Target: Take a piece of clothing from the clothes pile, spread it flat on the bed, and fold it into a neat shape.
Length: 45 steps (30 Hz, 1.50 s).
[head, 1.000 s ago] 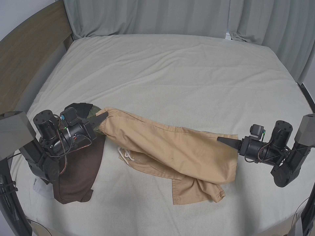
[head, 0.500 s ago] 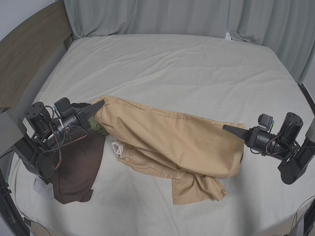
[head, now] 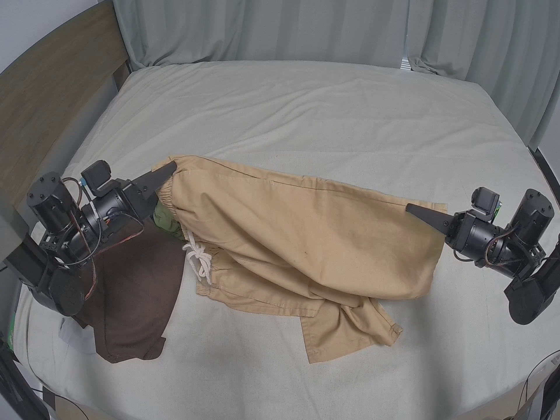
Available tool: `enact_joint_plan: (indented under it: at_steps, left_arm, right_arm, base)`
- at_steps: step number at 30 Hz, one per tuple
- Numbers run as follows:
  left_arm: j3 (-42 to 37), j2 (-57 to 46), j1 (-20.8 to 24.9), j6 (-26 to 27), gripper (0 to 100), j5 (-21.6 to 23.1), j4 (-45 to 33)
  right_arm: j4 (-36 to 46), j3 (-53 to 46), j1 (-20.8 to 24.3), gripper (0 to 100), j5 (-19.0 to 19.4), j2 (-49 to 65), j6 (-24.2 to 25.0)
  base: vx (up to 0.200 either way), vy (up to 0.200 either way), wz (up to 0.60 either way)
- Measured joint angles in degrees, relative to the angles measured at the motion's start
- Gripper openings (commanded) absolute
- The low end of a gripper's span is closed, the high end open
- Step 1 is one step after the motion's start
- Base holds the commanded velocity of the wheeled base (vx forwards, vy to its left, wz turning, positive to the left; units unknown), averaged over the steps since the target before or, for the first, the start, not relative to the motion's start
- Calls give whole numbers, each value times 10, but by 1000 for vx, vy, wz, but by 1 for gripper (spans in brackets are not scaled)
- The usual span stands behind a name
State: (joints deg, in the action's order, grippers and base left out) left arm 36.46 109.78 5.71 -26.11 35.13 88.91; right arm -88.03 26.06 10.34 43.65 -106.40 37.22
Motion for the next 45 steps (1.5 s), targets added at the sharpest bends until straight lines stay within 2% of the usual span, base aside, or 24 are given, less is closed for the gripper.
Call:
enact_joint_plan:
  at_steps: [6,32,45]
  left_arm:
    - [-13,-24,-4,-19,0,1,0]
    - [-17,-16,-14,-15,0,-1,0]
    - [-14,1,-14,-13,0,6,0]
  right_arm:
    - [0,5,0,0,0,10,0]
    - [-1,26,-12,0,-3,18,0]
    - [-1,44,-41,0,-4,18,0]
  base:
    - [0,0,0]
    - [0,0,0]
    - [0,0,0]
